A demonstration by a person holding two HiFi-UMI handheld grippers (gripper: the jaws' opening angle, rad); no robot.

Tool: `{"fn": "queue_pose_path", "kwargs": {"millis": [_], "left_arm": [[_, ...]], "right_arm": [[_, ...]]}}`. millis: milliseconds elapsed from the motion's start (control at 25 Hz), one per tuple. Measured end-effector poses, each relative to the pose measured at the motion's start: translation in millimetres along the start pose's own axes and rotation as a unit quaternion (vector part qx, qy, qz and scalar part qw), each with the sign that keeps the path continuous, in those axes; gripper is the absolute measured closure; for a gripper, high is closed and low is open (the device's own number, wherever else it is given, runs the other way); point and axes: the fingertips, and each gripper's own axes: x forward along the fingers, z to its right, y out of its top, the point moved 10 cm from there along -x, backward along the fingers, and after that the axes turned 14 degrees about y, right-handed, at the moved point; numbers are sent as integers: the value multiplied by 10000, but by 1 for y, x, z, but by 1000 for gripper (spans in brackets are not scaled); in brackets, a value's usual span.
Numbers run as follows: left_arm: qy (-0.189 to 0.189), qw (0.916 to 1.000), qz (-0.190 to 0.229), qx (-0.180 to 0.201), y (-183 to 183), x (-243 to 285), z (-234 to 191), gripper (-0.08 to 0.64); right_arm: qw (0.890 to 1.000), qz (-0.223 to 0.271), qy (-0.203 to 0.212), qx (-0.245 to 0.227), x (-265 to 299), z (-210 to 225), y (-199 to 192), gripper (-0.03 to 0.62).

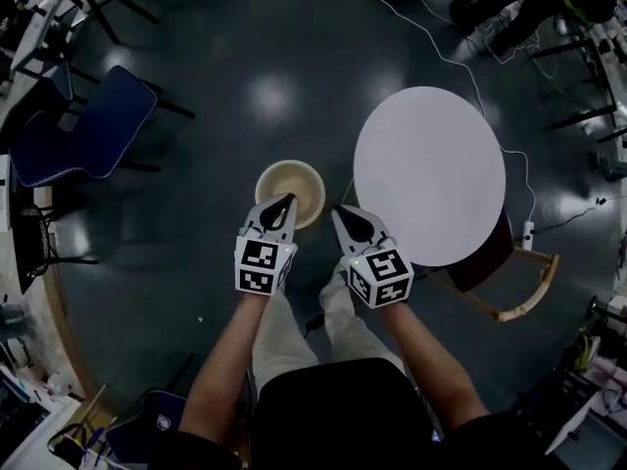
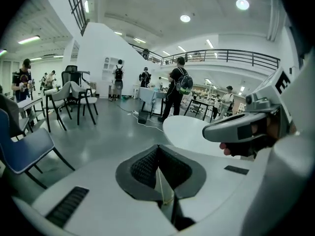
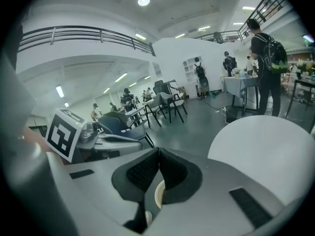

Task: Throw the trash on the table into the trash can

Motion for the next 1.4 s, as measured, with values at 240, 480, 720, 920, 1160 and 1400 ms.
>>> {"fn": "queue_pose_path", "kwargs": {"millis": [240,480,720,920,1160,1400], "left_arm": [[34,9991,399,-99,44,-42,25,545],[210,9971,729,116,74,-81,67,545],[328,9940,1042,44,99,-108,121,545],[482,9912,1228,-43,112,-117,141,545],[576,9886,1369,-263,114,-127,147,545],[553,9861,1553,-182,127,-146,149,545]], "right_arm": [[9989,345,-186,-241,-47,-3,37,574],[9965,725,-149,-383,-99,-1,60,572],[9939,974,-19,-518,-149,8,77,572],[9920,1082,91,-637,-163,14,89,572],[9903,1198,160,-693,-173,10,92,574],[9879,1317,231,-780,-181,-2,104,574]]}}
